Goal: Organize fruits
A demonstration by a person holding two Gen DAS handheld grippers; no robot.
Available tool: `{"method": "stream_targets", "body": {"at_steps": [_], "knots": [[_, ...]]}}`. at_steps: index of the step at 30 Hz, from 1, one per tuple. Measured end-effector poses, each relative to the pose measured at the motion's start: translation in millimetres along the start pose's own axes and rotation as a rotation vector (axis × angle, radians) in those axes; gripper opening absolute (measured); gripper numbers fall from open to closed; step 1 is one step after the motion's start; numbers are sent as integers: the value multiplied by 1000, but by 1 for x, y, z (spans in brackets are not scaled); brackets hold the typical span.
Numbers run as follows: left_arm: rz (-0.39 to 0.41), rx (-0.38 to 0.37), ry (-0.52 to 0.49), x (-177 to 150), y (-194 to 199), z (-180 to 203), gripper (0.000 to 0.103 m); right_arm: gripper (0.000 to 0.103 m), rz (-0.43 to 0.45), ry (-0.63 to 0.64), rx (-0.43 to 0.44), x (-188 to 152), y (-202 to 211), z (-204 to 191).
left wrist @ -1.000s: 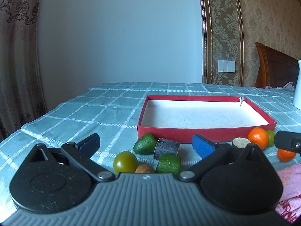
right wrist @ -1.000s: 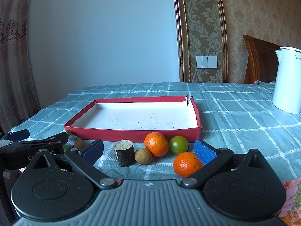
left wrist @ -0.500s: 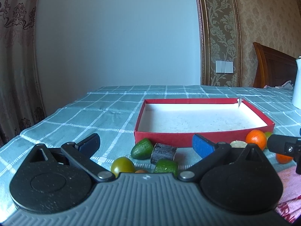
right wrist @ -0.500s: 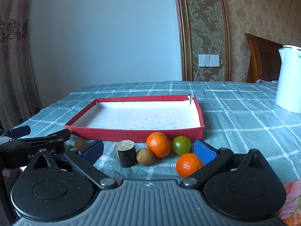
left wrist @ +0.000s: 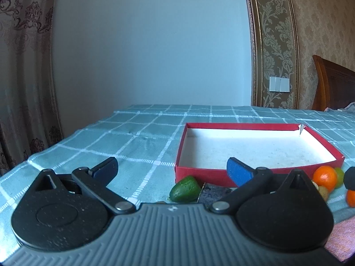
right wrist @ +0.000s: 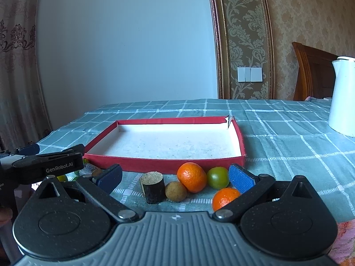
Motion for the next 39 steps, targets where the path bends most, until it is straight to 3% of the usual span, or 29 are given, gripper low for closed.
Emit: {"method": "stream_targets", "body": {"at_steps": [3,22,39], "knots": [[1,-6,31,1,0,-5,103,103,-2,-2,3,1,-2,-1],[-146,-64,-14,-10,-19,4,103,103,-6,-16,20,4,-5,-2],[-151,-76,-31,-13,-18,8,103,103,-21,-16,11,-5,-2,1]]}}
Point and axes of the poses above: each gripper's, at about its wrist camera, not at the fingertips, and y roughly against the way its jaws point, z to its right, x to its top, the point moved 6 cm from there along -y, roughly the way its jaws point
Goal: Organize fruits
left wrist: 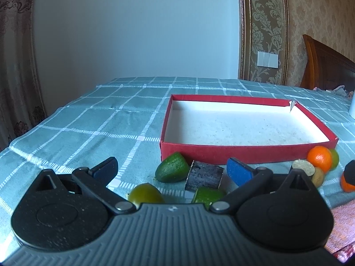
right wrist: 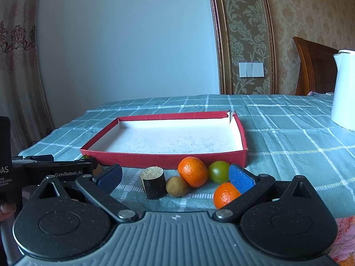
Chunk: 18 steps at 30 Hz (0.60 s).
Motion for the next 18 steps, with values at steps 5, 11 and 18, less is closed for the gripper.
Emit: {"method": "stream_targets", "body": {"at_steps": [5,11,18], "knots": [[8,5,4,0,2,-1,103,103,-2,0,-6,-3,2,2],[14,6,4,0,3,-2,103,103,1,7,-15,-4,6,6],[11,5,-4,1,3,0,103,103,-2,15,-18,-7,9,6]]}}
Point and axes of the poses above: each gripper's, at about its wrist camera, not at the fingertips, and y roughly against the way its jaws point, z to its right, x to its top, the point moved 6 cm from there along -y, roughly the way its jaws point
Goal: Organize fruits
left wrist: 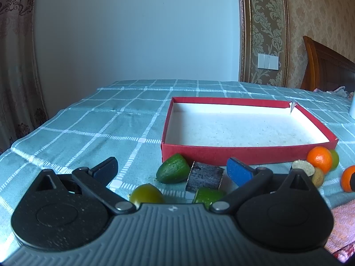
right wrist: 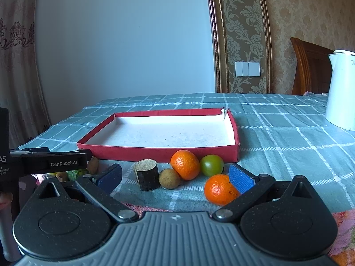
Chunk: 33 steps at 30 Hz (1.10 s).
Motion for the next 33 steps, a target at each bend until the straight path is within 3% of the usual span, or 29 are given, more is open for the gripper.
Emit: {"method": "stream_targets", "body": {"at_steps": [33], "knots": [[7,-32,9,-1,0,0,103,103,4,18,-3,0,-1,-6]]}}
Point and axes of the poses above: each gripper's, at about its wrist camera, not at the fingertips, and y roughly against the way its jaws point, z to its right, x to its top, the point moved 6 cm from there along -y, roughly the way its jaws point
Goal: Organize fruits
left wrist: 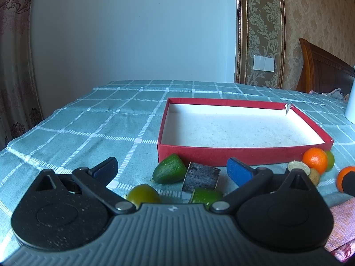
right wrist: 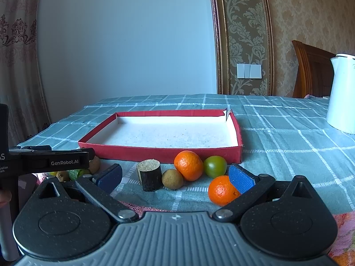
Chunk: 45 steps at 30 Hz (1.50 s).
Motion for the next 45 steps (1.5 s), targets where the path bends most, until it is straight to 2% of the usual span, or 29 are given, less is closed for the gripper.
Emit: {"method": "stream_targets", "body": {"at_steps": [11,27,32,45], "knots": [[10,-1,2,1,2,-2,103,103,2,6,-1,-1,2,-1],[72,7,0,2,12,0,103,103,1,6,-2,-1,2,-1],[56,10,1,1,10,0,103,103,1,7,-2,-1,2,-1],[-55,11,2,-3,-7,-2,103,103,2,6,-2,-1,3,-2]]}}
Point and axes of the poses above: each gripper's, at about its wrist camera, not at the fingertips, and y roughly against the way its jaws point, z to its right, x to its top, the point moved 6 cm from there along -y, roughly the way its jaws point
